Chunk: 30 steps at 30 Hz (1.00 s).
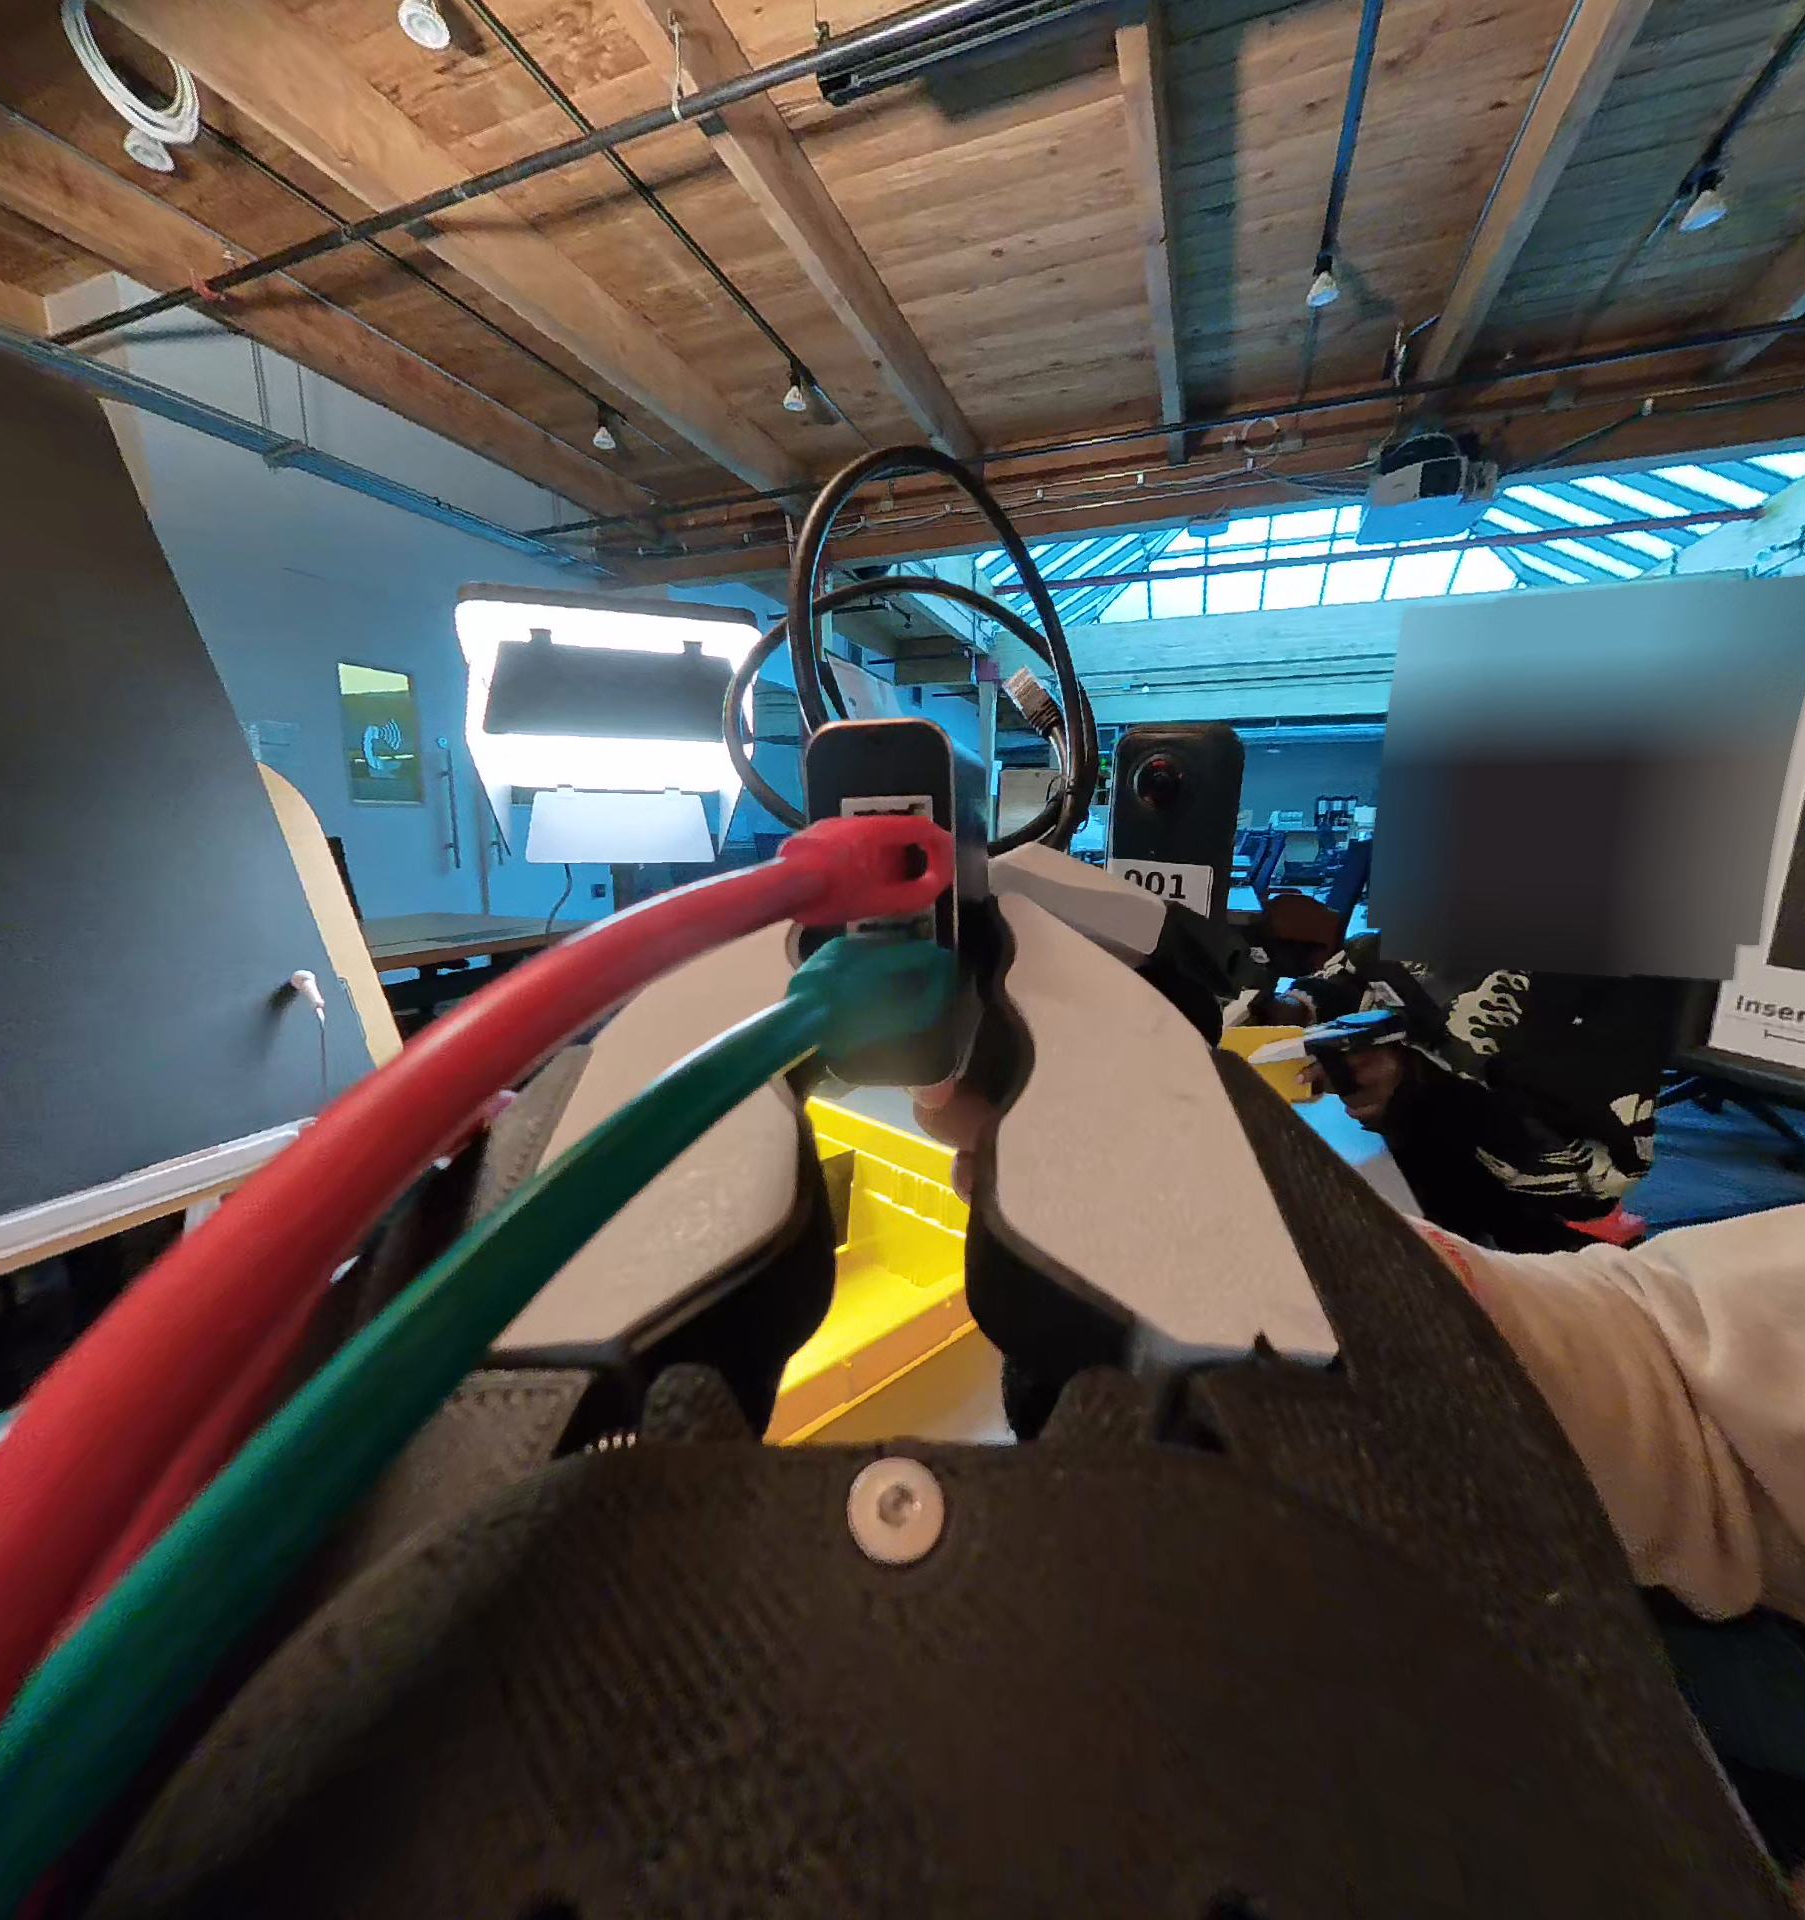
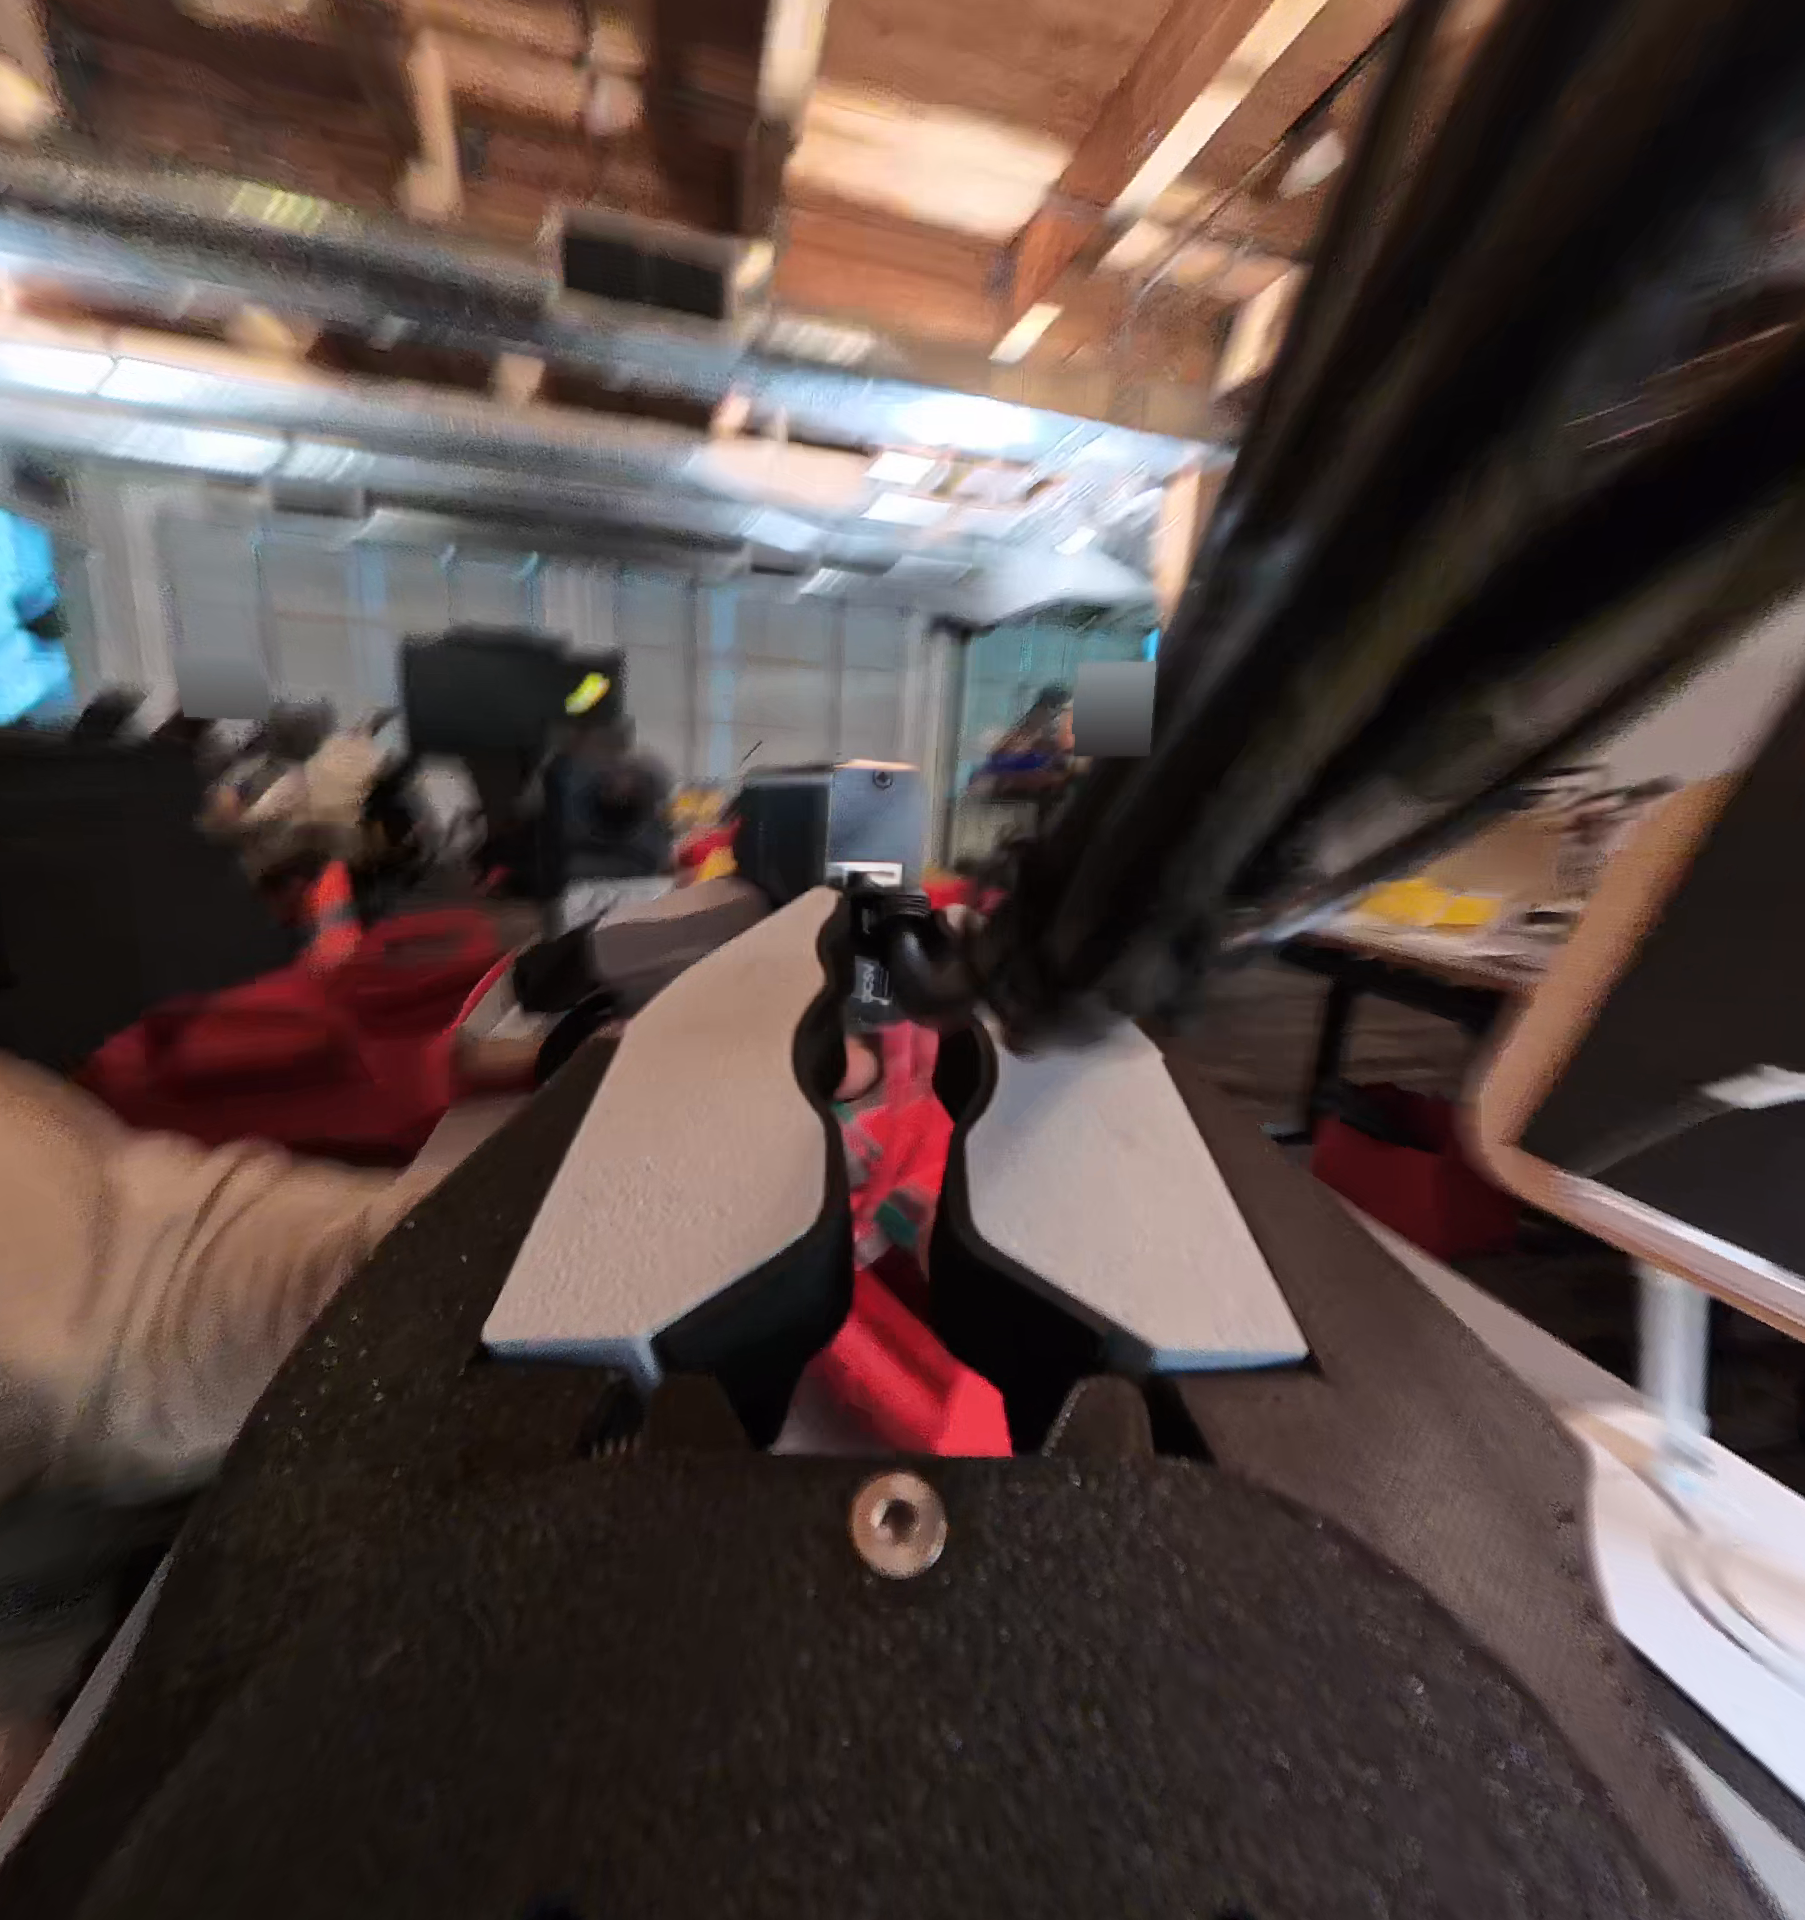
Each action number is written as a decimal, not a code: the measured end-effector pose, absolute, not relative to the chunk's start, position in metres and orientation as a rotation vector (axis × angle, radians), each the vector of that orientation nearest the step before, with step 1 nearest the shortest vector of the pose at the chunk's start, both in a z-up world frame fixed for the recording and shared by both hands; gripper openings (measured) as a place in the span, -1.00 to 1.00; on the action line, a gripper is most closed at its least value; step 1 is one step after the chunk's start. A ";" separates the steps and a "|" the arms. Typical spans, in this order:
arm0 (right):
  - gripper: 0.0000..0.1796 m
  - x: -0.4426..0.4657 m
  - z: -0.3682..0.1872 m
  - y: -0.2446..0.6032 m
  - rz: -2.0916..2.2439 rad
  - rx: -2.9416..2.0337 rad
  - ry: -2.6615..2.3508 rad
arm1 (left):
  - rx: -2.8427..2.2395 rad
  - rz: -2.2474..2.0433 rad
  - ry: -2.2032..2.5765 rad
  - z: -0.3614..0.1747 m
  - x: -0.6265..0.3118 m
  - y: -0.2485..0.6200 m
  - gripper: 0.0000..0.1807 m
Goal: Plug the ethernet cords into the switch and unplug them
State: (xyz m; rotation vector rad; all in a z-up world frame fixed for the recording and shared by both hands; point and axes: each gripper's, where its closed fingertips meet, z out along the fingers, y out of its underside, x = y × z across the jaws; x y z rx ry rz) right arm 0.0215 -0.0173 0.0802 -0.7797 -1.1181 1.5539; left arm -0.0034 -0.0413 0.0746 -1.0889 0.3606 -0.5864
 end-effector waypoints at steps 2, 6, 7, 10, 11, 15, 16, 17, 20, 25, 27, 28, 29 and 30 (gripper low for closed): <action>-0.86 0.057 0.101 0.037 1.616 -0.819 -0.877 | -0.976 -0.634 0.289 0.095 -0.028 -0.057 -0.72; -0.85 0.076 0.116 0.033 1.448 -0.778 -0.989 | -1.021 -0.549 0.355 0.107 -0.037 -0.065 -0.71; -0.85 0.077 0.117 0.036 1.459 -0.795 -0.992 | -1.034 -0.564 0.347 0.105 -0.037 -0.061 -0.71; -0.87 0.092 0.116 0.060 1.497 -0.873 -0.974 | -1.073 -0.574 0.317 0.100 -0.047 -0.055 -0.70; -0.85 0.097 0.115 0.067 1.490 -0.903 -0.977 | -1.084 -0.569 0.315 0.100 -0.050 -0.054 -0.70; -0.85 0.109 0.088 0.106 1.385 -1.163 -1.103 | -1.128 -0.538 0.312 0.097 -0.059 -0.048 -0.70; -0.85 0.113 0.076 0.114 1.358 -1.245 -1.167 | -1.139 -0.539 0.310 0.096 -0.061 -0.047 -0.70; -0.87 0.118 0.063 0.121 1.327 -1.336 -1.244 | -1.156 -0.548 0.310 0.095 -0.062 -0.046 -0.70; -0.86 0.142 0.013 0.140 1.136 -1.619 -1.534 | -1.198 -0.563 0.306 0.090 -0.064 -0.041 -0.70; -0.86 0.195 -0.041 0.152 0.896 -1.951 -1.915 | -1.242 -0.576 0.310 0.082 -0.062 -0.033 -0.70; -0.86 0.210 -0.052 0.144 0.908 -1.963 -2.098 | -1.254 -0.582 0.319 0.078 -0.059 -0.031 -0.70; -0.86 0.214 -0.056 0.142 0.924 -1.971 -2.160 | -1.260 -0.583 0.324 0.077 -0.057 -0.030 -0.70; -0.86 0.215 -0.058 0.142 0.955 -1.999 -2.186 | -1.267 -0.584 0.330 0.075 -0.055 -0.030 -0.69; -0.86 0.215 -0.061 0.142 0.981 -2.041 -2.212 | -1.273 -0.586 0.337 0.074 -0.053 -0.029 -0.69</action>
